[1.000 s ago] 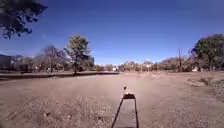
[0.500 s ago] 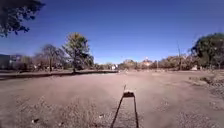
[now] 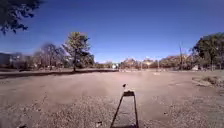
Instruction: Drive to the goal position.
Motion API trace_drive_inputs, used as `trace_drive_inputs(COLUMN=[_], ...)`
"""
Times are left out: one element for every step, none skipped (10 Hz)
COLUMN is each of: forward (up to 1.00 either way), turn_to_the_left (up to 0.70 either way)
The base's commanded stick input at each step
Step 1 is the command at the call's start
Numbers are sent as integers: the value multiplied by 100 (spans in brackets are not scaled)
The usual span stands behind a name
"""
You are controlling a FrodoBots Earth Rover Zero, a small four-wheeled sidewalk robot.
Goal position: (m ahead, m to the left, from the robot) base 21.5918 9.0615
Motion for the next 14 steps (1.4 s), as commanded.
trace_drive_inputs(forward=[50,50,50,50,50,50,50,50,50,50,50,50,50,50], turn_to_the_left=[0,0,0,0,0,0,0,0,0,0,0,18,32,40])
